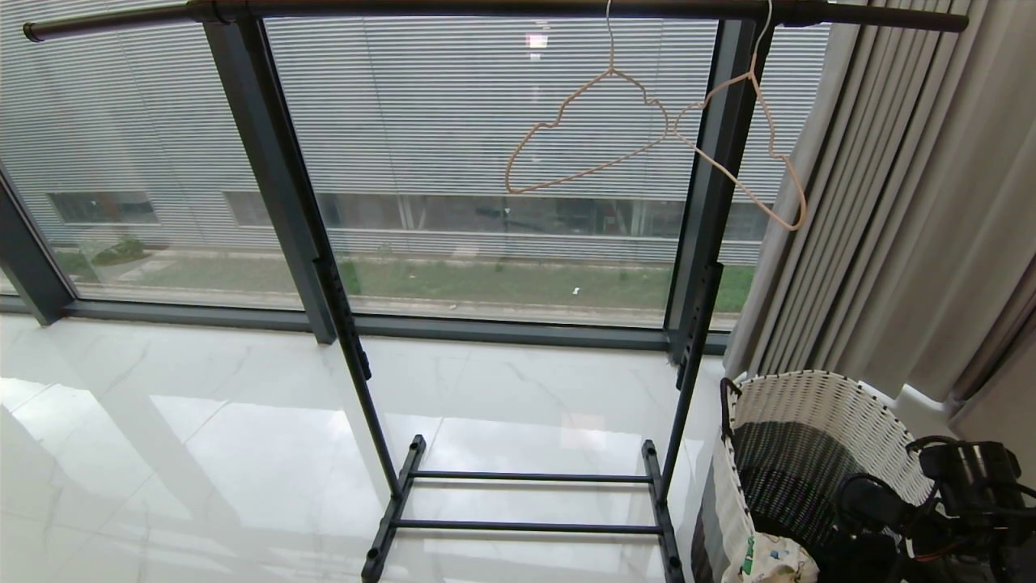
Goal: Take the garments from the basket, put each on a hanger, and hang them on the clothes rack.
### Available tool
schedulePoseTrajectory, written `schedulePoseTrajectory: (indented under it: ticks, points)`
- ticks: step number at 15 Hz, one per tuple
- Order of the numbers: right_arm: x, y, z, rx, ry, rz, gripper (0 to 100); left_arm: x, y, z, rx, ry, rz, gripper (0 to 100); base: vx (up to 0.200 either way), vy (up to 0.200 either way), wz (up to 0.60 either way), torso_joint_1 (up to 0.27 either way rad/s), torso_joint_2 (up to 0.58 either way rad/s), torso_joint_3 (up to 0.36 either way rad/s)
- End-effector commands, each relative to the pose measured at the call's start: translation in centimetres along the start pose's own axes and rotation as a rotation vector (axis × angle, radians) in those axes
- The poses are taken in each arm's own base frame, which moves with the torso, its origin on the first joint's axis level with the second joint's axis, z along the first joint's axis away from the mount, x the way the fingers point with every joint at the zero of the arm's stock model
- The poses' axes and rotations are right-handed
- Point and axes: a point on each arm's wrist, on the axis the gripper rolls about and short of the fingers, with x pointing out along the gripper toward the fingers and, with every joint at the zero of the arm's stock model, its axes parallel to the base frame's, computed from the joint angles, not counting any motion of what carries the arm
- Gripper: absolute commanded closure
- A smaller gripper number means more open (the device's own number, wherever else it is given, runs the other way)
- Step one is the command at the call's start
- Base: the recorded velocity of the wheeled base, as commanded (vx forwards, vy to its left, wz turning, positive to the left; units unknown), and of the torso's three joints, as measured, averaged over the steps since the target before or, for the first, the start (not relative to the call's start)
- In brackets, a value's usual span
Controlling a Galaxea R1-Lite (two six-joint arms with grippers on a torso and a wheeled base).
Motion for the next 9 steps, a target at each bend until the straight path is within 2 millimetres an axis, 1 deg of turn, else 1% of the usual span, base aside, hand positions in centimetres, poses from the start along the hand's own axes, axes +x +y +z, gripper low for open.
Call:
schedulePoseTrajectory:
  ticks: [1, 3, 4, 7, 9]
  points:
    - [1.05, 0.30, -0.11, 0.001, 0.005, 0.012, 0, 0.00, 0.00, 0.00, -0.001, 0.000, 0.001, 0, 0.000, 0.000, 0.00, 0.000, 0.00, 0.000]
    - [1.38, 0.32, -0.06, 0.002, -0.002, 0.004, 0, 0.00, 0.00, 0.00, -0.001, 0.000, 0.001, 0, 0.000, 0.000, 0.00, 0.000, 0.00, 0.000]
    - [1.41, 0.34, -0.01, 0.001, -0.005, 0.007, 100, 0.00, 0.00, 0.00, -0.001, 0.000, 0.001, 0, 0.000, 0.000, 0.00, 0.000, 0.00, 0.000]
    - [1.21, 0.18, 0.14, 0.004, -0.032, 0.002, 100, 0.00, 0.00, 0.00, -0.005, 0.000, 0.001, 0, 0.000, 0.000, 0.00, 0.000, 0.00, 0.000]
    - [0.56, -0.09, 0.24, 0.009, -0.055, -0.022, 100, 0.00, 0.00, 0.00, -0.005, 0.000, 0.001, 0, 0.000, 0.000, 0.00, 0.000, 0.00, 0.000]
